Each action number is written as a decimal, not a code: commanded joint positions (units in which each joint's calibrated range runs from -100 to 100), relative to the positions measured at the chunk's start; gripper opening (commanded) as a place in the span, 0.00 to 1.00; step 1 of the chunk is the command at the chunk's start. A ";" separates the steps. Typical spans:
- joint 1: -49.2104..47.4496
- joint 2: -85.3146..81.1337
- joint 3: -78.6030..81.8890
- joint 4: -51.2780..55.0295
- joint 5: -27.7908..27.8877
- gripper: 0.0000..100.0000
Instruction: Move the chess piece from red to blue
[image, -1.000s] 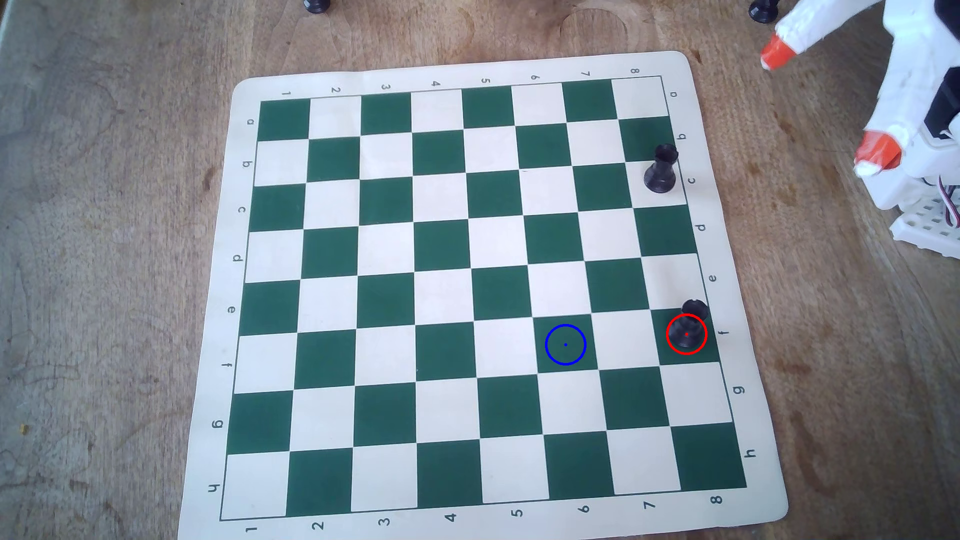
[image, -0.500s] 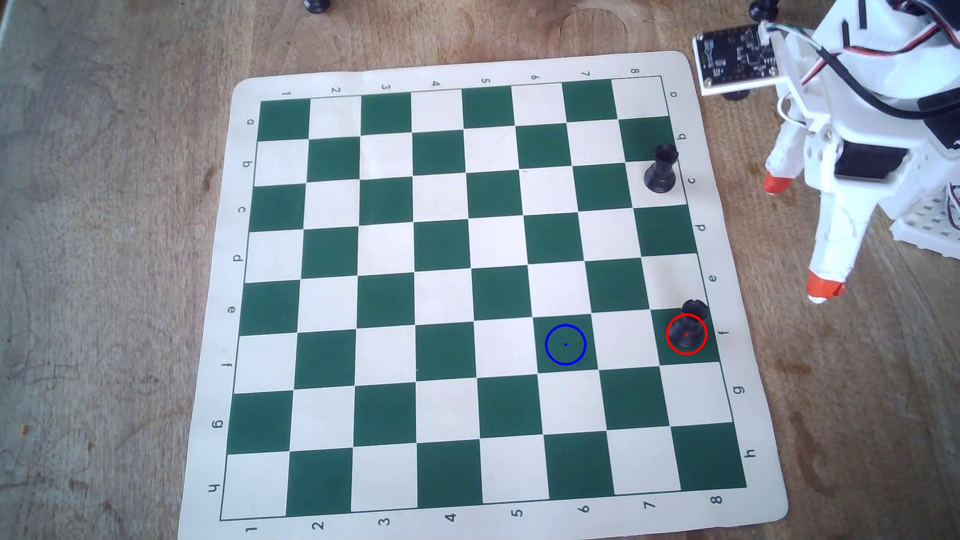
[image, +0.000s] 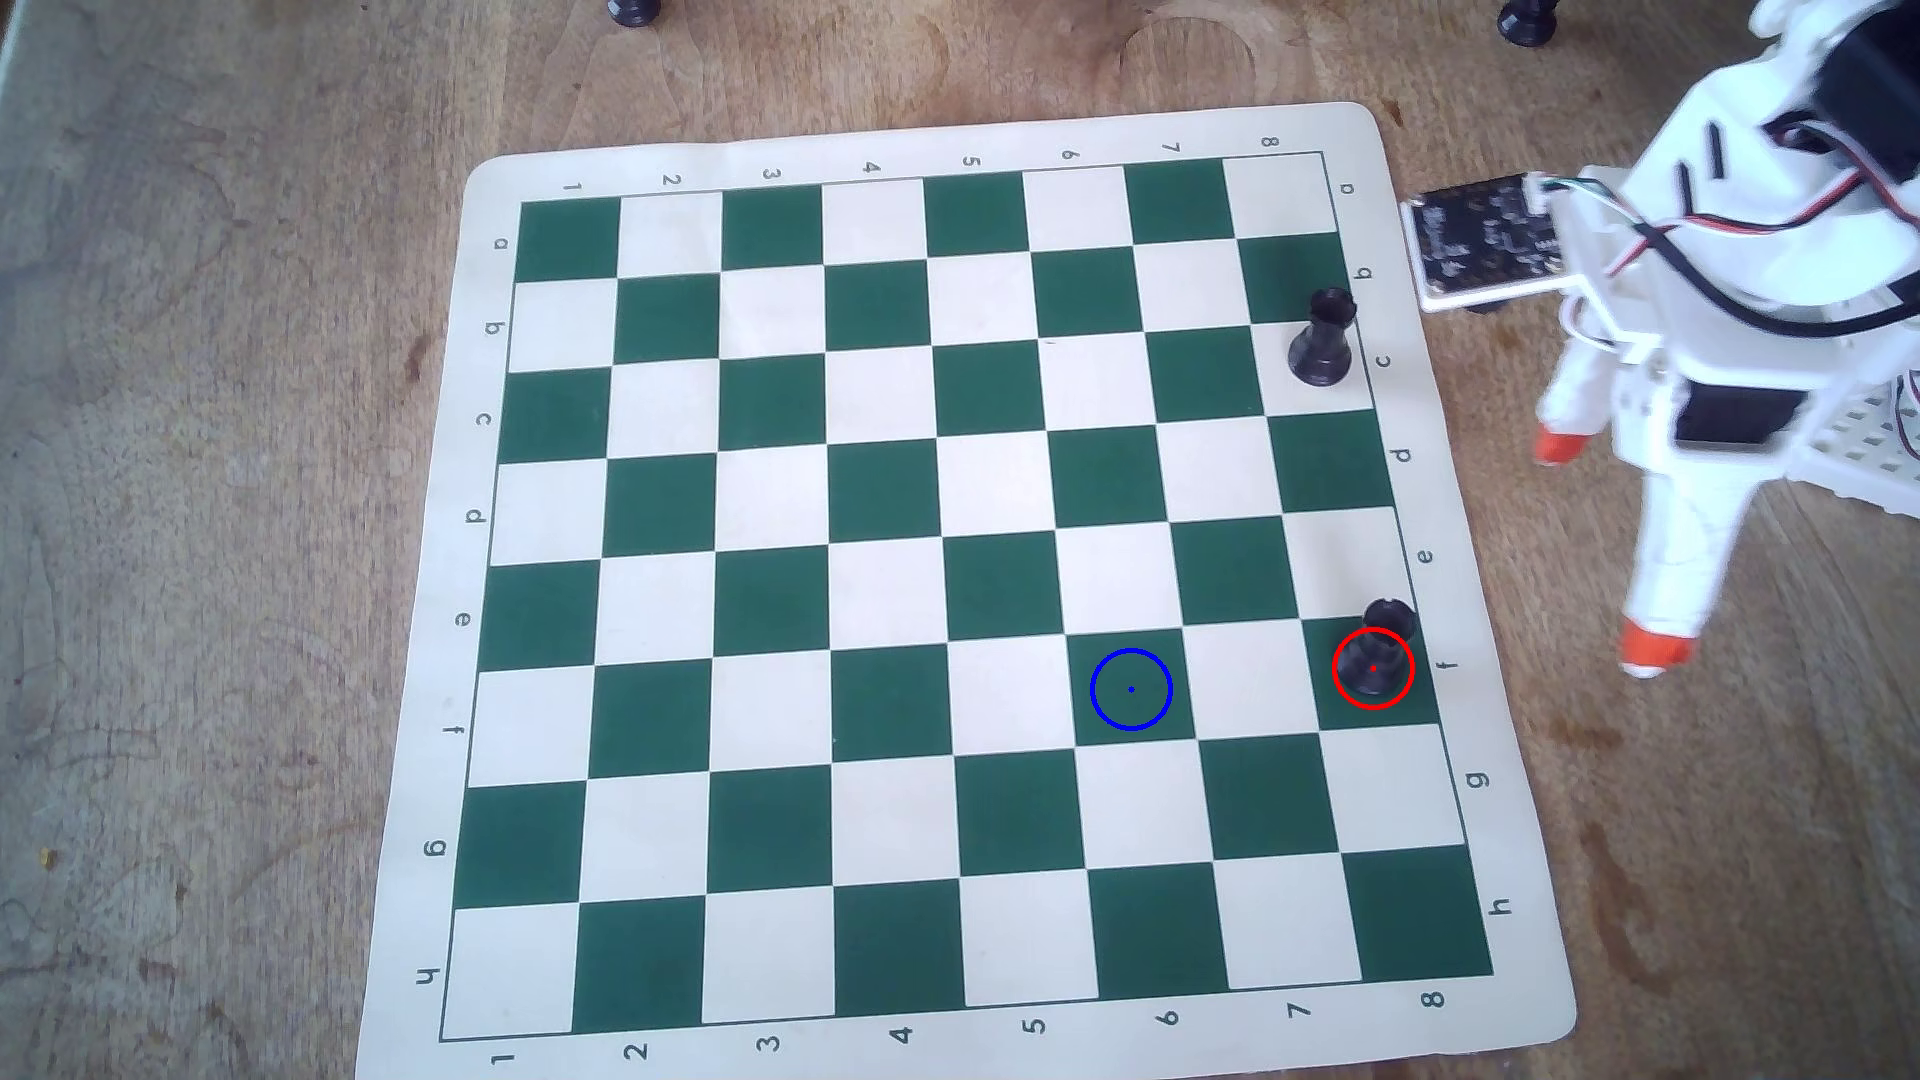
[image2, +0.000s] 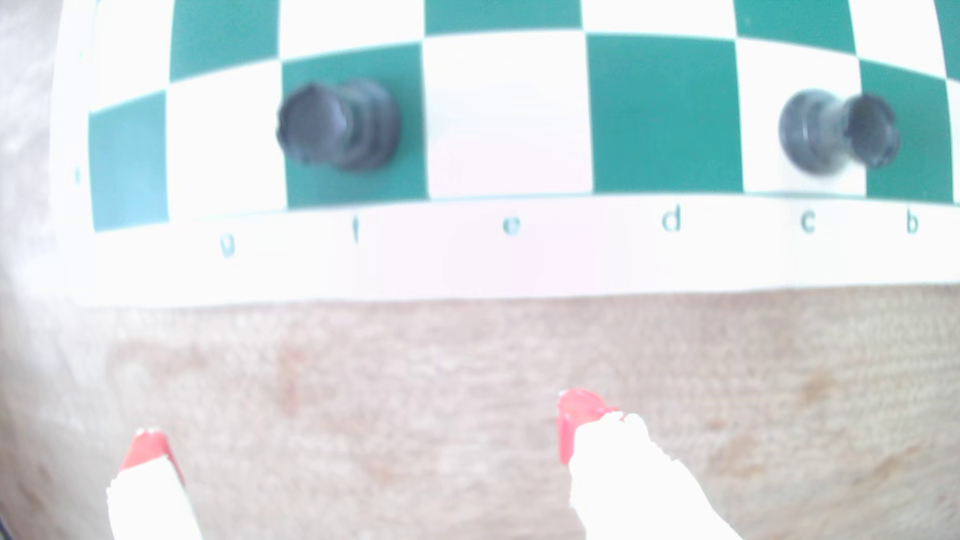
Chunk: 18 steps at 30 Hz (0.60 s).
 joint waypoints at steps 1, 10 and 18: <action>-0.22 4.61 0.35 -11.17 -0.78 0.43; -3.51 10.39 2.70 -16.90 -2.20 0.43; -5.23 15.48 3.61 -24.35 -3.52 0.43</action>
